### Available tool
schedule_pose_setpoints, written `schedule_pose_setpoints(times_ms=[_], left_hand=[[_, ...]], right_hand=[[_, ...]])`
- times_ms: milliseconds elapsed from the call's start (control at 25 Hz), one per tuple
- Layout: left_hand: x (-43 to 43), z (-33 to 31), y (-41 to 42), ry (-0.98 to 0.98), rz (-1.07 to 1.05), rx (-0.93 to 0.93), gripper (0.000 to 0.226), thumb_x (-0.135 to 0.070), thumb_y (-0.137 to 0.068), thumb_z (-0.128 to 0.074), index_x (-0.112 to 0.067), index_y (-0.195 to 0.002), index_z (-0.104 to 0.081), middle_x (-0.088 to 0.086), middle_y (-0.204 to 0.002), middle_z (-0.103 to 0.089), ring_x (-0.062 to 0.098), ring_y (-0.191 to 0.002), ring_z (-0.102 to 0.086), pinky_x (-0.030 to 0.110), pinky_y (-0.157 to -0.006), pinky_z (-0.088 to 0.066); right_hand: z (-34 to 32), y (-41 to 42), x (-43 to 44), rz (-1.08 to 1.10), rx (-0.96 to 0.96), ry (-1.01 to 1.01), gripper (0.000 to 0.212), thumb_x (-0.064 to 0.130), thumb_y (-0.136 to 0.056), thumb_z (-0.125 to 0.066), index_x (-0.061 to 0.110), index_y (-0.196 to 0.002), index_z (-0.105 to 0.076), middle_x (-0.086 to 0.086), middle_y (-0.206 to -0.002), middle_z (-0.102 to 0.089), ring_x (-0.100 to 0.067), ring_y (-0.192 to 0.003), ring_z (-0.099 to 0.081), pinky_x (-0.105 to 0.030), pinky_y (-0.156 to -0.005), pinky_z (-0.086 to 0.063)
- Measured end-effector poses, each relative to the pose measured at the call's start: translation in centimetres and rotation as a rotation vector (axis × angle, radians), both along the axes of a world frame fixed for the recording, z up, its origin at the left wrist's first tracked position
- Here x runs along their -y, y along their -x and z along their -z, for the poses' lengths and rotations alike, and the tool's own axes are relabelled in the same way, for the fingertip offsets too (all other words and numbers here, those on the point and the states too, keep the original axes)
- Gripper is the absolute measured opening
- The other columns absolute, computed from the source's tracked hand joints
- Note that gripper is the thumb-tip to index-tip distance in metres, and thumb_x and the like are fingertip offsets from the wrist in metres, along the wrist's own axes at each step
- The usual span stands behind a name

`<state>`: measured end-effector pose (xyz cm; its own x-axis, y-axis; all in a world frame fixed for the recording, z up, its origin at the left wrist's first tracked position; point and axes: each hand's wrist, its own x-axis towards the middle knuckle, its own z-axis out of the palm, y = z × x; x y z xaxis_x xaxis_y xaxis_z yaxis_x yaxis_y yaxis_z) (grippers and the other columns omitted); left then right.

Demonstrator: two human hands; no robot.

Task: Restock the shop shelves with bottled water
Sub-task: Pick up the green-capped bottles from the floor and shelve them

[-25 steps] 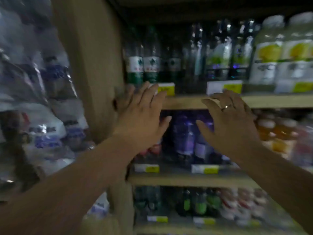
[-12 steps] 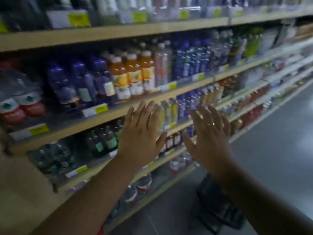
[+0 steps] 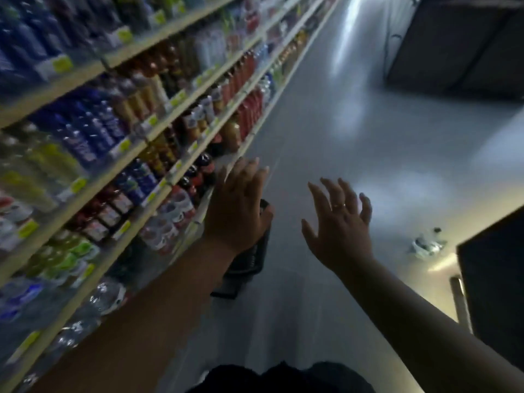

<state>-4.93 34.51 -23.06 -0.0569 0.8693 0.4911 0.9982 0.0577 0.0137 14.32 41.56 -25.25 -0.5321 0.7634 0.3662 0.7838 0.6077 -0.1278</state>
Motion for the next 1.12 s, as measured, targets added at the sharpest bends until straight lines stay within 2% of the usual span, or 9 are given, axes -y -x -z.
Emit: schedule_pose_setpoints(times_ms=[120, 280, 600, 800, 920, 1120], left_hand=[[-5.5, 1.8, -6.2, 0.061, 0.162, 0.041, 0.063, -0.040, -0.086, -0.052, -0.008, -0.140, -0.040, 0.018, -0.146, -0.045, 0.039, -0.137, -0.038, 0.055, -0.113, -0.029], [-12.2, 4.1, -12.0, 0.115, 0.318, 0.073, 0.065, -0.044, -0.083, -0.048, -0.010, -0.138, -0.039, 0.017, -0.145, -0.047, 0.037, -0.135, -0.041, 0.050, -0.112, -0.028], [-26.2, 8.3, -18.0, 0.322, 0.656, 0.114, 0.069, -0.051, -0.082, -0.044, -0.013, -0.139, -0.033, 0.015, -0.146, -0.046, 0.038, -0.136, -0.042, 0.054, -0.110, -0.035], [-34.9, 8.9, -19.9, 0.368, 0.801, 0.108, 0.069, -0.050, -0.081, -0.042, -0.014, -0.139, -0.031, 0.016, -0.145, -0.047, 0.039, -0.135, -0.043, 0.051, -0.111, -0.031], [-39.1, 9.6, -22.1, 0.432, 0.871, 0.114, 0.068, -0.050, -0.082, -0.040, -0.015, -0.140, -0.028, 0.017, -0.147, -0.045, 0.038, -0.137, -0.040, 0.051, -0.112, -0.028], [-46.2, 11.8, -27.0, 0.503, 0.895, 0.103, 0.071, -0.045, -0.084, -0.048, -0.010, -0.144, -0.036, 0.015, -0.153, -0.038, 0.036, -0.143, -0.032, 0.047, -0.115, -0.019]], right_hand=[[1.4, -6.3, -2.6, 0.172, 0.000, 0.030, 0.073, 0.044, -0.081, -0.066, 0.021, -0.144, -0.036, -0.011, -0.150, -0.038, -0.036, -0.142, -0.028, -0.060, -0.110, -0.023], [3.8, -12.3, -5.7, 0.396, 0.022, 0.099, 0.075, 0.047, -0.080, -0.067, 0.024, -0.143, -0.034, -0.009, -0.151, -0.036, -0.034, -0.142, -0.028, -0.059, -0.110, -0.023], [6.4, -17.4, -13.6, 0.751, 0.061, 0.216, 0.076, 0.042, -0.078, -0.072, 0.019, -0.142, -0.039, -0.012, -0.150, -0.038, -0.038, -0.141, -0.032, -0.061, -0.111, -0.019], [7.2, -18.3, -18.7, 0.933, 0.043, 0.317, 0.075, 0.046, -0.083, -0.064, 0.022, -0.147, -0.033, -0.008, -0.156, -0.030, -0.034, -0.146, -0.022, -0.058, -0.115, -0.013], [8.1, -19.5, -21.5, 1.011, 0.028, 0.355, 0.076, 0.046, -0.083, -0.065, 0.022, -0.147, -0.034, -0.008, -0.156, -0.031, -0.034, -0.145, -0.023, -0.059, -0.114, -0.015], [10.5, -23.6, -27.6, 1.065, 0.023, 0.457, 0.074, 0.047, -0.087, -0.059, 0.022, -0.150, -0.029, -0.007, -0.158, -0.024, -0.032, -0.147, -0.017, -0.056, -0.116, -0.013]])
